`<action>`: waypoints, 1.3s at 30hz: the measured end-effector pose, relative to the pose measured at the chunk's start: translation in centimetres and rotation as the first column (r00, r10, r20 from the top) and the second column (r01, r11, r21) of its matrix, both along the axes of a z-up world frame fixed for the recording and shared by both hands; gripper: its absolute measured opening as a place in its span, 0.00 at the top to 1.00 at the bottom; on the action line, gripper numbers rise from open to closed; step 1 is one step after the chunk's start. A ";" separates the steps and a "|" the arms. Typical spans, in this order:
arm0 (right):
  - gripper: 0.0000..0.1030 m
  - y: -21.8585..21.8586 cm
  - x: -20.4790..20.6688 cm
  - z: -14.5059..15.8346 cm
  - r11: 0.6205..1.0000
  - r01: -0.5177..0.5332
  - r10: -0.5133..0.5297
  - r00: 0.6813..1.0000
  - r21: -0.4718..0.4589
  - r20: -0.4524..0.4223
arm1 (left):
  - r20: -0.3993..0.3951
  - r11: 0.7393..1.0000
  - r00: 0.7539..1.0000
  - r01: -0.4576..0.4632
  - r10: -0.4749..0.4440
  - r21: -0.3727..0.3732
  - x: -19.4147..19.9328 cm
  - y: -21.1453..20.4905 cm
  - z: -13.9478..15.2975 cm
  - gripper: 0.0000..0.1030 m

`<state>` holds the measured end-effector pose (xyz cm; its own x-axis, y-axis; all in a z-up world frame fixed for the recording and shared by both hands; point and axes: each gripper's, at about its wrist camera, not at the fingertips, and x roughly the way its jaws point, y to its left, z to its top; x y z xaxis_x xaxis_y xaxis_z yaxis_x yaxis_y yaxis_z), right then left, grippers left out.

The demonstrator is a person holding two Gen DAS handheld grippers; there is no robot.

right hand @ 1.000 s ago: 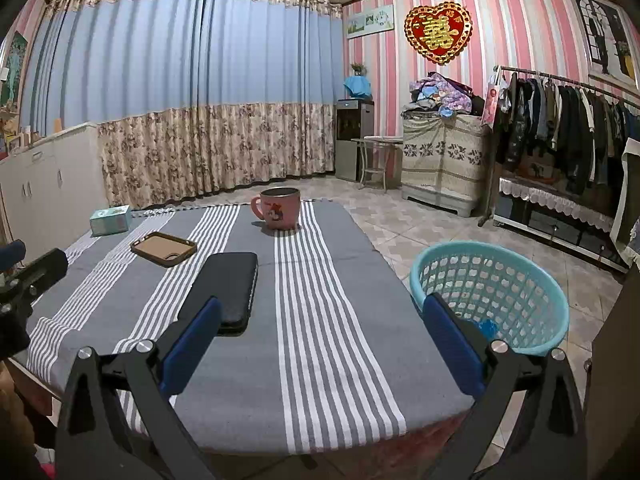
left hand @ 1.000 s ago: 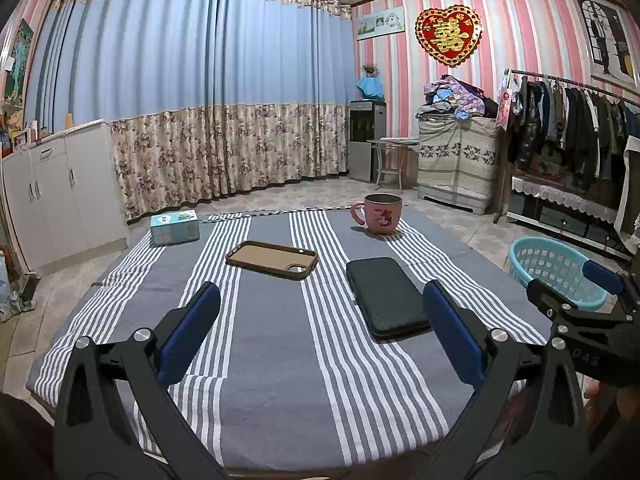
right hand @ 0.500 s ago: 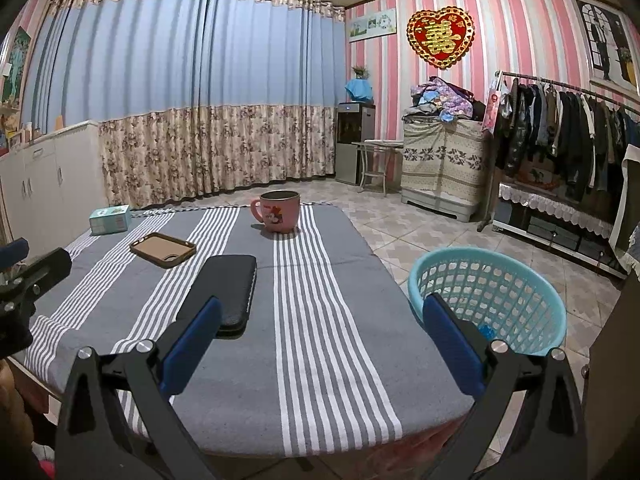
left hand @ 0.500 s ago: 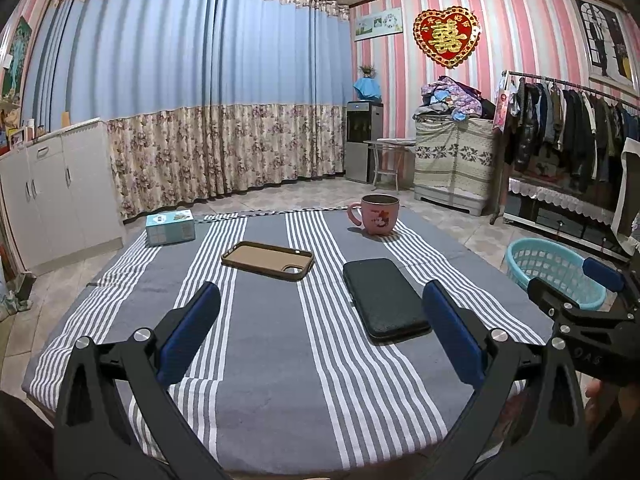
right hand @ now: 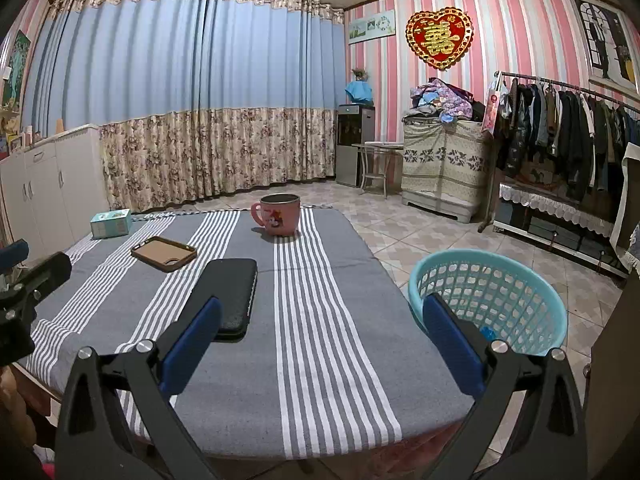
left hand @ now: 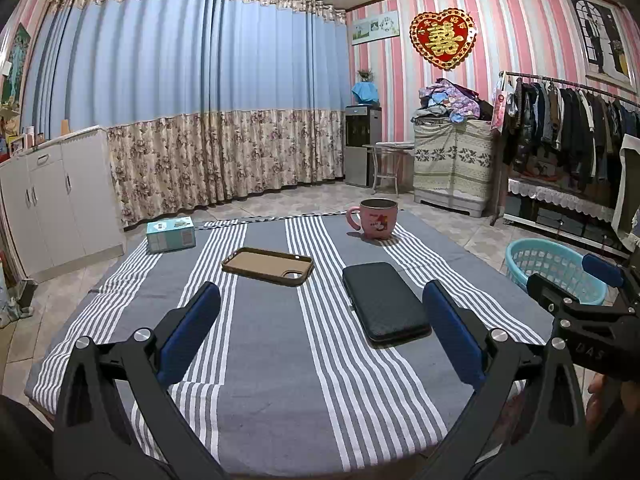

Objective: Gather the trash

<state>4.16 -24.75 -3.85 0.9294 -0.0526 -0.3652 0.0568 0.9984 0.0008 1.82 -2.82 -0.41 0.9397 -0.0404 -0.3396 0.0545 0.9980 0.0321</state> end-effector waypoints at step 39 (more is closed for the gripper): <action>0.04 -0.1 0.1 -0.1 1.000 0.005 -0.005 1.000 -0.004 -0.003 | 0.003 1.000 1.000 0.004 -0.004 0.009 0.7 0.7 0.2 0.05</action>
